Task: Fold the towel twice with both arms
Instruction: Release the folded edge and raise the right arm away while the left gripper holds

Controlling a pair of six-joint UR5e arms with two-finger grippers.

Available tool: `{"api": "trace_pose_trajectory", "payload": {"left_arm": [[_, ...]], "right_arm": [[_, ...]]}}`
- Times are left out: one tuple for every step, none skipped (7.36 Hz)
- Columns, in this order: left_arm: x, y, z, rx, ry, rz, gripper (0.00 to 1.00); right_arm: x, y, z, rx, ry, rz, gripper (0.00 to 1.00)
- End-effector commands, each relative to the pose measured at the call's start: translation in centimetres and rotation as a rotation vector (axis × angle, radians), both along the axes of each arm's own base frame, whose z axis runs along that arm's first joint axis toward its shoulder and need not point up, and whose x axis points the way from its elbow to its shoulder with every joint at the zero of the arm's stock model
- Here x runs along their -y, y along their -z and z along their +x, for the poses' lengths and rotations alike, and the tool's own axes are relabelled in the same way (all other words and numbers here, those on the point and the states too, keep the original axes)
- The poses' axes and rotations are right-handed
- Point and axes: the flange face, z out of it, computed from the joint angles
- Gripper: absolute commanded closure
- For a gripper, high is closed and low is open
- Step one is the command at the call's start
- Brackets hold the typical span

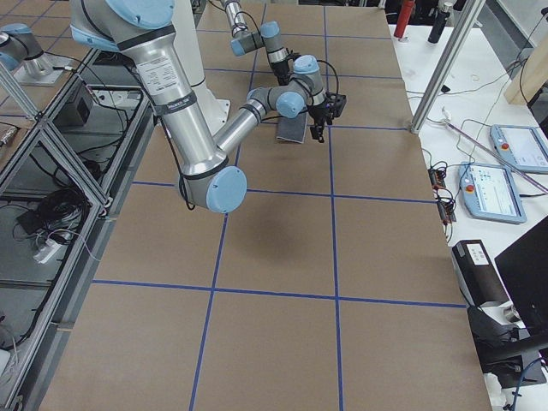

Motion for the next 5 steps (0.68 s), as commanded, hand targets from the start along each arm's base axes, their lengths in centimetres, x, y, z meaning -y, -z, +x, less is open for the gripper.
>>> {"api": "trace_pose_trajectory", "payload": {"left_arm": [[-1.17,-0.62,1.05,-0.01,0.002,-0.046,0.12],[-1.49,-0.66,1.46,-0.019,0.012,-0.077,0.17],[-1.85,-0.71,1.83,-0.02,0.018,-0.082,0.22],[-1.93,-0.71,1.89,-0.02,0.017,-0.084,0.28],[-1.9,-0.94,1.94,-0.017,0.02,-0.087,0.33]], "right_arm": [[0.82,-0.52,1.44,-0.01,0.02,0.014,0.0],[0.77,-0.52,1.37,-0.01,0.021,0.015,0.0],[0.8,-0.45,1.47,-0.009,0.019,0.016,0.0],[0.79,-0.55,1.49,-0.01,0.019,0.015,0.0],[0.76,-0.48,1.52,-0.009,0.019,0.016,0.0]]}}
